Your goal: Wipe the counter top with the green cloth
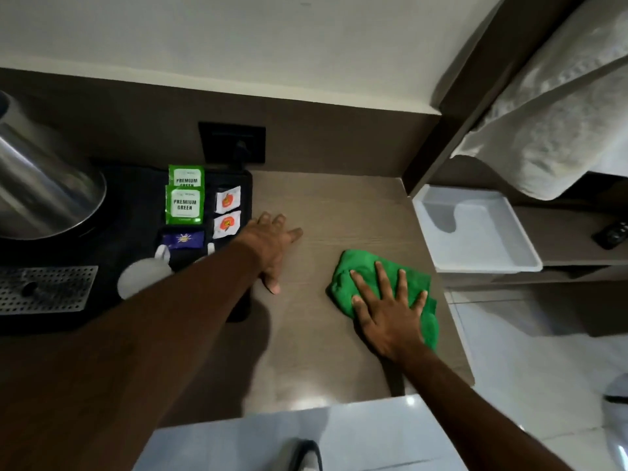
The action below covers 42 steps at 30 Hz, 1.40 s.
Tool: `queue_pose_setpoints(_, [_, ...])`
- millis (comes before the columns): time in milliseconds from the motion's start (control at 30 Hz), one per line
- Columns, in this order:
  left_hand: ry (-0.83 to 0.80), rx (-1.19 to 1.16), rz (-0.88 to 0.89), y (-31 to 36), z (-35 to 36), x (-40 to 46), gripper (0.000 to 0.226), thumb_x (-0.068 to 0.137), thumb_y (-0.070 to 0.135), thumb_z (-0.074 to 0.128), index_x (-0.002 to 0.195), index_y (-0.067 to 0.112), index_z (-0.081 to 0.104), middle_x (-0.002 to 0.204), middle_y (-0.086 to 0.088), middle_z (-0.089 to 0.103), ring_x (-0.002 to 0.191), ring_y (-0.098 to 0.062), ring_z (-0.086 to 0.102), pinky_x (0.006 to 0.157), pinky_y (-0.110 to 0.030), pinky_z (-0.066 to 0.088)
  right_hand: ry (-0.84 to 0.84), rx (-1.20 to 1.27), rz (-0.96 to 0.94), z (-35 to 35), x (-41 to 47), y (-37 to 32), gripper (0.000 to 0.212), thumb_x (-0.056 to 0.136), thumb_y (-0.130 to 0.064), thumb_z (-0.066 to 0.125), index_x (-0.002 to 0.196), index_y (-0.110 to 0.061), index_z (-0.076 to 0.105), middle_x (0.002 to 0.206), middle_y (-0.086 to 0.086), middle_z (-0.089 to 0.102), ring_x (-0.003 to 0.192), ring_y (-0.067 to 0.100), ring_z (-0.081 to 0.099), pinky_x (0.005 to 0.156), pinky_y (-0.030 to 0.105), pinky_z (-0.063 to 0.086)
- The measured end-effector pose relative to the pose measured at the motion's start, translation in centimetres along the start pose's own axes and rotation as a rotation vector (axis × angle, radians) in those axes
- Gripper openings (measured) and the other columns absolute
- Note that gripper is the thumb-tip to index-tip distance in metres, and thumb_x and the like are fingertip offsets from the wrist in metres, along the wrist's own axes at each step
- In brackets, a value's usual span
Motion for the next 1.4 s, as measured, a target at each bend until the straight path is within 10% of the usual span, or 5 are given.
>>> queue_pose_setpoints(533, [0.092, -0.052, 0.012, -0.6, 1.2, 1.9, 0.147, 0.035, 0.052, 0.088, 0.149, 0.016, 0.002, 0.161, -0.014, 0.005, 0.145, -0.035, 0.013, 0.118, -0.045, 0.017, -0.064, 0.019, -0.016, -3.6, 14.0, -5.7, 0.054, 0.1, -0.056, 0.021, 0.153, -0.052, 0.014, 0.169, 0.0, 0.002, 0.151, 0.045, -0.006, 0.107, 0.08, -0.004])
queue_pose_setpoints(700, [0.102, -0.075, 0.014, -1.3, 1.4, 2.0, 0.154, 0.029, 0.055, 0.086, 0.149, 0.014, -0.002, 0.161, -0.01, 0.002, 0.148, -0.028, 0.008, 0.12, -0.042, 0.013, -0.05, -0.118, -0.48, 0.0, 2.4, -2.2, 0.054, 0.098, -0.061, 0.018, 0.152, -0.057, 0.013, 0.167, -0.004, 0.017, 0.151, 0.042, 0.013, 0.108, 0.079, 0.005])
queue_pose_setpoints(867, [0.064, -0.029, -0.006, -0.6, 1.6, 1.6, 0.151, 0.028, 0.055, 0.086, 0.148, 0.014, 0.003, 0.161, -0.011, 0.006, 0.146, -0.03, 0.013, 0.119, -0.043, 0.016, -0.053, -0.01, -0.011, -4.0, 13.5, 1.7, 0.054, 0.1, -0.055, 0.02, 0.153, -0.052, 0.009, 0.169, -0.002, 0.003, 0.153, 0.04, -0.002, 0.11, 0.078, 0.001])
queue_pose_setpoints(1033, [0.103, -0.018, -0.007, -0.2, 0.7, 1.1, 0.15, 0.028, 0.051, 0.088, 0.148, 0.011, 0.007, 0.16, -0.013, 0.012, 0.144, -0.029, 0.022, 0.119, -0.042, 0.02, 0.045, -0.04, -0.385, 2.5, -5.6, -7.1, 0.051, 0.099, -0.054, 0.022, 0.149, -0.048, 0.032, 0.165, 0.002, 0.026, 0.15, 0.046, 0.014, 0.108, 0.08, 0.003])
queue_pose_setpoints(1400, [0.431, -0.335, -0.057, 4.9, 5.4, -10.7, 0.074, 0.076, 0.016, 0.068, 0.141, 0.015, 0.034, 0.149, -0.013, 0.038, 0.136, -0.031, 0.036, 0.116, -0.045, 0.023, -0.053, -0.023, -0.06, 1.1, -8.5, 0.7, 0.055, 0.099, -0.06, 0.011, 0.153, -0.054, 0.012, 0.169, -0.005, 0.009, 0.153, 0.038, 0.002, 0.113, 0.075, 0.002])
Point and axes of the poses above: each hand's wrist, its own x-axis towards the middle knuckle, its own z-axis out of the palm, y = z × x, the point moved 4 cm from there along x, towards the middle knuckle
